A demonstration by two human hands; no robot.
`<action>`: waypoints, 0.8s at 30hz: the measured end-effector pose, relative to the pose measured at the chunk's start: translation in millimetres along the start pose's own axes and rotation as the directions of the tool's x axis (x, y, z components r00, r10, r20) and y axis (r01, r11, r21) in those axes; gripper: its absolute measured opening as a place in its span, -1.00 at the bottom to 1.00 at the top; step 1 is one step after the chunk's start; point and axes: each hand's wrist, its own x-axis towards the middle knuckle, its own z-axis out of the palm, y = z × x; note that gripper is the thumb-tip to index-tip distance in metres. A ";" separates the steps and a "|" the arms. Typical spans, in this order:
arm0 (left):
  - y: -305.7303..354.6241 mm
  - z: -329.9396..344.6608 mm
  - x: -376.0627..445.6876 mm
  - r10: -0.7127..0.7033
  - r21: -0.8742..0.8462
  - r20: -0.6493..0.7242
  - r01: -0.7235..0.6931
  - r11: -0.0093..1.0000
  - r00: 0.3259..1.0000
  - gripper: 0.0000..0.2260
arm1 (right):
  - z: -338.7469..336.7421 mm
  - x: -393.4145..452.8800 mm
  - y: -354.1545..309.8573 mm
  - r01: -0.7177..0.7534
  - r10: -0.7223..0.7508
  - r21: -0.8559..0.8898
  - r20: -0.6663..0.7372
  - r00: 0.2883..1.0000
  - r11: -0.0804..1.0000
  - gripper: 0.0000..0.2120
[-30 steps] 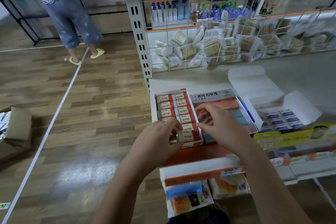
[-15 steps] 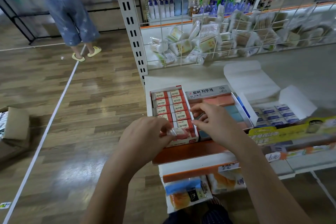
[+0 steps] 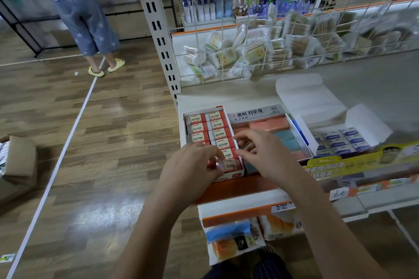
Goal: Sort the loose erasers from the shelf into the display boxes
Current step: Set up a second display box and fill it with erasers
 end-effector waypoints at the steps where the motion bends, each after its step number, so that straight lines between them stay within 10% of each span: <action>1: -0.6 0.8 0.8 0.005 -0.001 -0.004 -0.005 1.000 1.000 -0.74 | 0.1 -0.1 0.2 0.002 -0.002 0.000 -0.001 1.000 1.000 -0.71; 16: 4.7 6.4 19.8 0.050 0.095 0.047 -0.054 0.994 0.998 -0.77 | 0.1 -2.2 4.4 -0.006 0.006 0.034 0.000 1.000 0.999 -0.70; 24: 78.9 2.3 79.1 0.179 0.165 -0.111 -0.160 0.973 0.978 -0.77 | -64.2 -19.8 32.9 0.042 -0.033 0.035 -0.228 0.973 0.998 -0.71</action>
